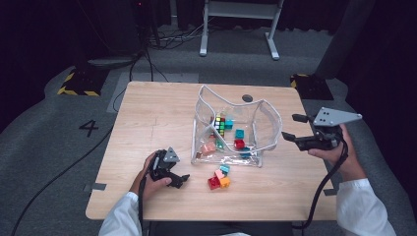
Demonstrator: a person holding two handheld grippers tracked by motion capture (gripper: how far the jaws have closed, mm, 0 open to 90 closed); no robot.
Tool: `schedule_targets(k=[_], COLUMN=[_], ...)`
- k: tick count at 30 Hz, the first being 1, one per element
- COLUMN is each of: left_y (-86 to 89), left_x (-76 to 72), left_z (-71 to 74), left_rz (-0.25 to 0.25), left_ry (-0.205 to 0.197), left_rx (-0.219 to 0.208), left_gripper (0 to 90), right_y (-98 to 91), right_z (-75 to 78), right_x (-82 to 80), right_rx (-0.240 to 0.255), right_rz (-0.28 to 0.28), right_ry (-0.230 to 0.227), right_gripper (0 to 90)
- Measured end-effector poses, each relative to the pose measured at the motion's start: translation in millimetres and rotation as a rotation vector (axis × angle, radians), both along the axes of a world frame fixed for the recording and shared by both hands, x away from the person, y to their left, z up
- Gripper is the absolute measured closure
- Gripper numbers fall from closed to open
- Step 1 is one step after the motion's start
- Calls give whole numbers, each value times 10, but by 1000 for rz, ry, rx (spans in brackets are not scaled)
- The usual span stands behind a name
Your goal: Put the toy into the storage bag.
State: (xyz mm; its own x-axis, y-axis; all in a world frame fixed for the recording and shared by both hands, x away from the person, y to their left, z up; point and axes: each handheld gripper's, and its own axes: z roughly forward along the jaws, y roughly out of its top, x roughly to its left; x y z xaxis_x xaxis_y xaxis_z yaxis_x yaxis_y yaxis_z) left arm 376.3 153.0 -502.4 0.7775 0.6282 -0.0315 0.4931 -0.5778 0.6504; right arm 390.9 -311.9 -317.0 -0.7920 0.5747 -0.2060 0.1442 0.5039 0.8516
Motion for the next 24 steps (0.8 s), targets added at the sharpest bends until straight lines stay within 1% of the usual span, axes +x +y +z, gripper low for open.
schedule_targets(k=[4,6,8,9,11,12,15,16,19,20,21,22,23,24], left_y=[0,-1,1,-1,0,0,0,-2,-2,0,-2,1,-1,-2], left_x=[2,0,7,0,1,2,-1,8,9,10,8,6,1,10], left_z=[-1,-1,0,-1,0,0,0,-5,-5,-4,-5,-1,-1,-5], left_rz=[-2,-1,-7,-1,-1,-2,1,-11,-11,-11,-11,-6,-2,-12], left_ry=[-1,1,-10,1,0,-1,-1,-2,-5,-9,-3,-7,0,-5], left_rx=[-1,-1,1,-2,-1,0,1,-7,-6,-4,-7,-1,-1,-7], left_gripper=[41,41,41,41,41,41,41,41,41,41,41,41,41,41], right_y=[-89,-114,-124,-122,-114,-95,-55,-32,31,56,83,112,148,181], right_z=[-137,-219,-314,-366,-471,-541,-685,-736,-887,-944,-999,-1054,-1107,-1151], right_x=[-110,-157,-200,-224,-258,-283,-329,-346,-394,-413,-434,-452,-468,-486], right_rx=[22,15,18,23,24,22,30,27,29,18,5,-2,-10,-23], right_rz=[-4,0,3,4,21,26,46,50,72,69,71,83,91,104], right_ry=[14,19,28,34,46,54,82,87,114,120,121,130,138,146], right_gripper=[289,289,296,298,306,306,316,316,327,328,334,340,341,342])
